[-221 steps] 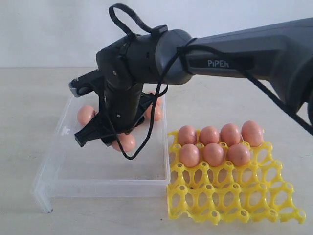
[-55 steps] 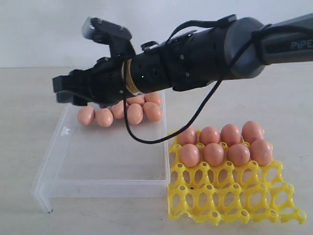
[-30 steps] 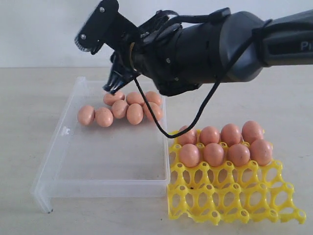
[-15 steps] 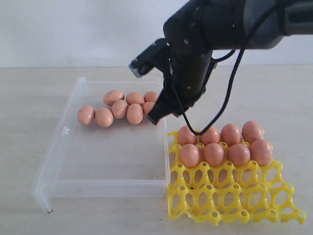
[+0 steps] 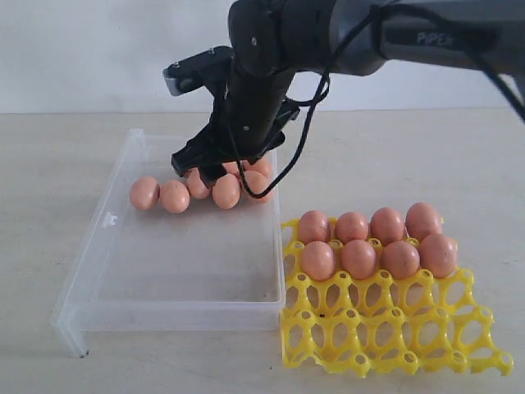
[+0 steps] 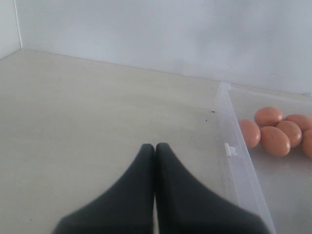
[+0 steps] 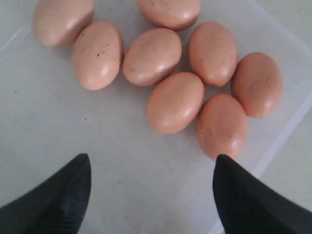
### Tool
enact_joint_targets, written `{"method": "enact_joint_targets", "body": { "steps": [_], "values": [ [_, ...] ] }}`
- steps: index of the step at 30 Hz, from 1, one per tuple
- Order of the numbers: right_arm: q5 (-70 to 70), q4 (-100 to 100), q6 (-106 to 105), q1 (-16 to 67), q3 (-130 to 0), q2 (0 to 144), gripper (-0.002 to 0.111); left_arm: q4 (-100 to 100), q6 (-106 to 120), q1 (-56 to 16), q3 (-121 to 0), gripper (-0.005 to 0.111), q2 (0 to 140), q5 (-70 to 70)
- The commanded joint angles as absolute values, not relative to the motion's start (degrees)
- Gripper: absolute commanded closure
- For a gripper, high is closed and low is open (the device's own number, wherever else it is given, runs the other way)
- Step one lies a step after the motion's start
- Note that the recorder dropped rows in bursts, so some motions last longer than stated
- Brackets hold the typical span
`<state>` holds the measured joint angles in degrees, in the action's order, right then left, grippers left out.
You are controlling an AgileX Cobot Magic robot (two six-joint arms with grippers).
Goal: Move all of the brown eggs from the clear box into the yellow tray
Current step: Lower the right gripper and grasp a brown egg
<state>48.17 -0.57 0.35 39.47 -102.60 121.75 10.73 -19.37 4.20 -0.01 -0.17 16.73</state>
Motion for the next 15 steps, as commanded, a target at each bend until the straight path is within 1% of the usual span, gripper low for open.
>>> {"method": "enact_joint_targets", "body": {
  "steps": [1, 15],
  "values": [
    [43.01, -0.46, 10.70, 39.42, -104.97, 125.71, 0.041, 10.31, -19.80, 4.03, 0.00, 0.111, 0.00, 16.78],
    [33.45, -2.67, 13.66, 39.17, -106.11, 131.37, 0.041, 10.31, -19.80, 4.03, 0.00, 0.111, 0.00, 16.78]
  ]
}}
